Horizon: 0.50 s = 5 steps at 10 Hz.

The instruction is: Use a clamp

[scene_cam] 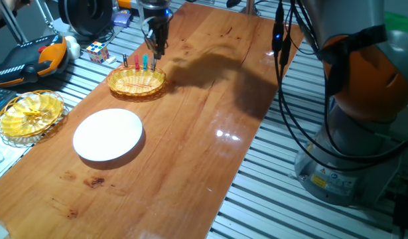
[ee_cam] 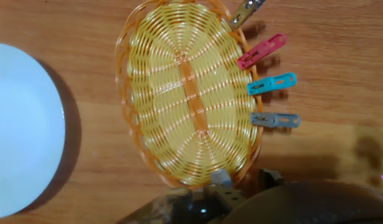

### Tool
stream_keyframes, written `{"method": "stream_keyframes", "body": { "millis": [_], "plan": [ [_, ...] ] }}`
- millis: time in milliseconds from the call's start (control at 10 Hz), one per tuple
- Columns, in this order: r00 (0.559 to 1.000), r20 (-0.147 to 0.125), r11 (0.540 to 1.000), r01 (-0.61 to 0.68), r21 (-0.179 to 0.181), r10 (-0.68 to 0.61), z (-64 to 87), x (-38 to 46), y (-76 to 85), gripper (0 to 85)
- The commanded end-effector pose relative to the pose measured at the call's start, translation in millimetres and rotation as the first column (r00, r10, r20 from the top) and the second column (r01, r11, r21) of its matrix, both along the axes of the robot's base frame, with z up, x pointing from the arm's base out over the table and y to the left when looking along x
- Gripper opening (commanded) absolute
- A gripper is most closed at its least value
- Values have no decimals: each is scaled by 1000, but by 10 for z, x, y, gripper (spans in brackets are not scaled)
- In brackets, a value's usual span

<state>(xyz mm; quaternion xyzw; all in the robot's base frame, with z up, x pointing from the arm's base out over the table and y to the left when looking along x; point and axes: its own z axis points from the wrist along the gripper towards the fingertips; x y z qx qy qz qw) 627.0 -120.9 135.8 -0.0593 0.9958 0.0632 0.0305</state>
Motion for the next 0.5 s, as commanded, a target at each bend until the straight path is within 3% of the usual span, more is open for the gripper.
{"method": "stream_keyframes", "body": {
  "millis": [0, 400],
  "plan": [
    [1000, 4, 1000, -7, -1, 7, -13, 11, -15, 650],
    [999, 19, 999, -33, 0, 33, -108, 92, -141, 670]
  ]
}}
